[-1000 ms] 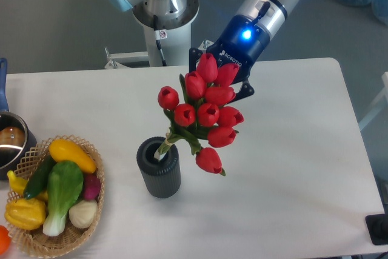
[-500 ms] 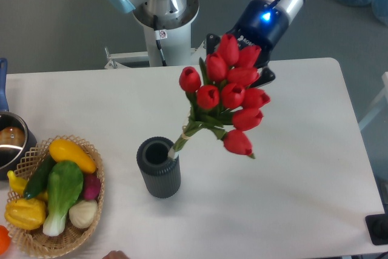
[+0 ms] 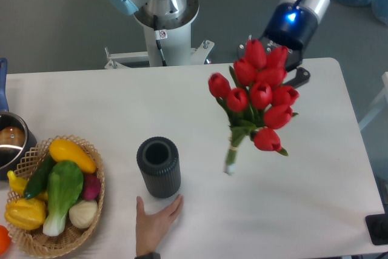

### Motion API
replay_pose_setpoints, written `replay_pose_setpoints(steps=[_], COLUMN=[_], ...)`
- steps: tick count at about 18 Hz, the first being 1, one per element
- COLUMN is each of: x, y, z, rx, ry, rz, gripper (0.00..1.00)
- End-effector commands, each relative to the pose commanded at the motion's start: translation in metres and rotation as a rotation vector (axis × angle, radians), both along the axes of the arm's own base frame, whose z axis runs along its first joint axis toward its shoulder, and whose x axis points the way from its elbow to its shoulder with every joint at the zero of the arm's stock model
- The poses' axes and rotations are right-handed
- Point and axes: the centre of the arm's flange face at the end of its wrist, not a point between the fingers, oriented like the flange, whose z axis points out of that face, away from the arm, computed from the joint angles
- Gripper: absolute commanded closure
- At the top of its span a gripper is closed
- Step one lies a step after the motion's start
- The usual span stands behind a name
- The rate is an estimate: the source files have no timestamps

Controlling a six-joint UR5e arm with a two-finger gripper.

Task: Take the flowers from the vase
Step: 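Carry the tulip bunch away from the vase, holding it aloft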

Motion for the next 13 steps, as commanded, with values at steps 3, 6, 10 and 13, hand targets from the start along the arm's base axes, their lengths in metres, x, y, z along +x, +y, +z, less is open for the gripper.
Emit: replay_pose_setpoints(steps=[3, 6, 10, 13], x=[-0.013, -0.024, -0.037, -0.031], y=[-0.006, -0.008, -0.013, 0.009], z=[-0.024, -0.044, -0.062, -0.069], rx=[-0.092, -0.163, -0.381, -0.499], ry=[0.033, 0.046, 0.100, 0.138], rz=[0.018, 0.028, 0.102, 0.097], gripper=[1.00, 1.00, 1.00, 1.00])
